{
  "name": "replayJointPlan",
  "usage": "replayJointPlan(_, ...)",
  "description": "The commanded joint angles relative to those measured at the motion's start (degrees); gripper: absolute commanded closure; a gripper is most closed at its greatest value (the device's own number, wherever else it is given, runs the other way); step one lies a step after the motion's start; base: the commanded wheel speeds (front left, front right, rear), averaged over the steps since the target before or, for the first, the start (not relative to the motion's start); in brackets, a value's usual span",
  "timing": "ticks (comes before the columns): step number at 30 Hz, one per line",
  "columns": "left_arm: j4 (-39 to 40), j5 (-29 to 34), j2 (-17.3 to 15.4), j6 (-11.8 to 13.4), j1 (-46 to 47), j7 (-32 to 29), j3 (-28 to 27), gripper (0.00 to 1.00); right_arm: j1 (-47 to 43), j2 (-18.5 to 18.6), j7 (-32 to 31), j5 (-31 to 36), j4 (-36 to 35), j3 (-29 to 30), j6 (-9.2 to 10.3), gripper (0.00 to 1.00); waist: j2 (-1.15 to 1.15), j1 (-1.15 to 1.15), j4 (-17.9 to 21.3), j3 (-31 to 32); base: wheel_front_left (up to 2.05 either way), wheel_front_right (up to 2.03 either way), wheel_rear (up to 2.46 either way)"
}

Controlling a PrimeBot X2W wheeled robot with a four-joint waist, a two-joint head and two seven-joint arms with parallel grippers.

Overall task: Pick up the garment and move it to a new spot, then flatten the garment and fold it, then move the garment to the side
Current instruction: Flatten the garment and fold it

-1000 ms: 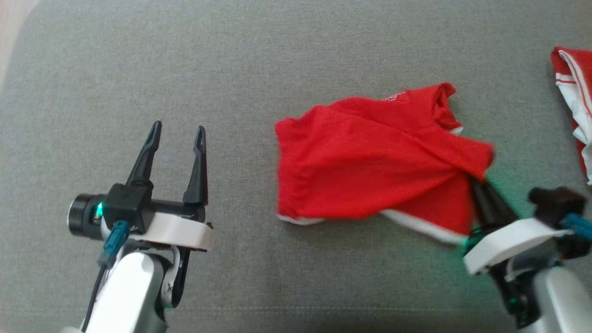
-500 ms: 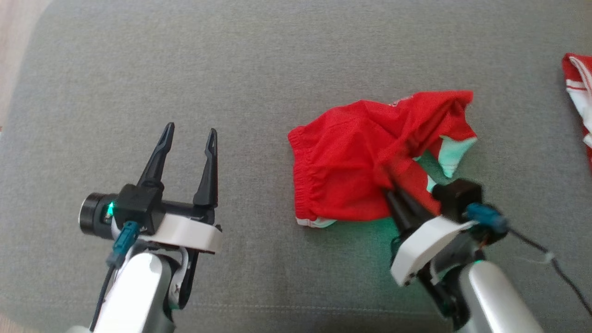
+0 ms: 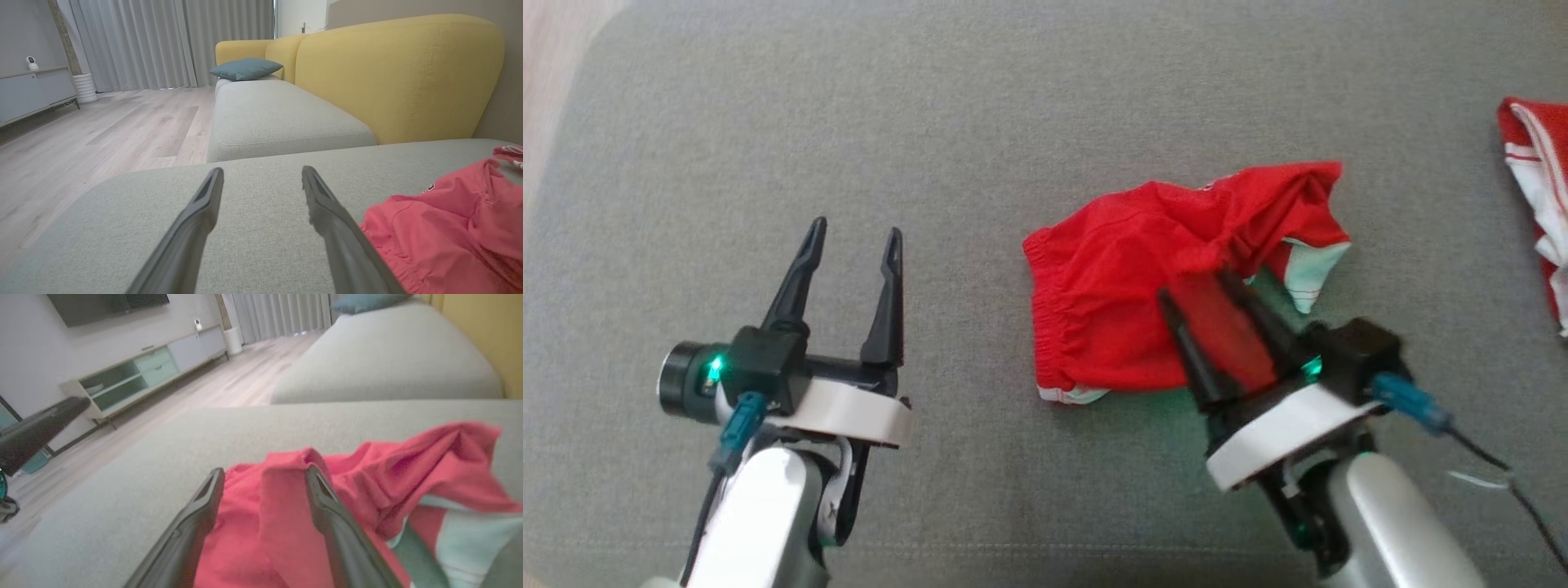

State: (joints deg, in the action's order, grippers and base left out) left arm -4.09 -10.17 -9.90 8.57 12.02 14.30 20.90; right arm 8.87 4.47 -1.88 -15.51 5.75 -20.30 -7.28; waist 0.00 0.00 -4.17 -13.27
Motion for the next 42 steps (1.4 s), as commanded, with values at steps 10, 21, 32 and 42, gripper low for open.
replayJointPlan(10,1.77,0.67,-0.81,1.22,-1.58,0.70,-3.83,0.00,-4.51,3.03,1.87,1.08,-11.35,10.95,-0.21,0.00,0.00,0.00,3.01,3.07,0.00,0.00,0.00)
replayJointPlan(21,2.15,0.56,-0.97,2.00,-4.22,0.70,-4.30,0.00,-10.96,3.10,-0.95,2.47,-15.75,18.50,-0.21,0.00,0.00,0.00,4.40,4.55,0.00,0.00,0.00)
replayJointPlan(32,2.43,0.68,-0.90,2.01,-3.68,0.70,-3.90,0.00,-10.98,4.67,-4.86,1.30,-14.17,14.93,-0.21,0.00,0.00,0.00,3.96,3.39,0.00,0.00,0.00)
replayJointPlan(42,2.29,1.34,0.24,1.61,-0.43,0.70,-2.84,0.00,-4.52,8.78,-8.54,-3.59,-6.97,4.44,-0.21,0.00,0.00,0.00,1.91,-0.91,0.00,0.00,0.00)
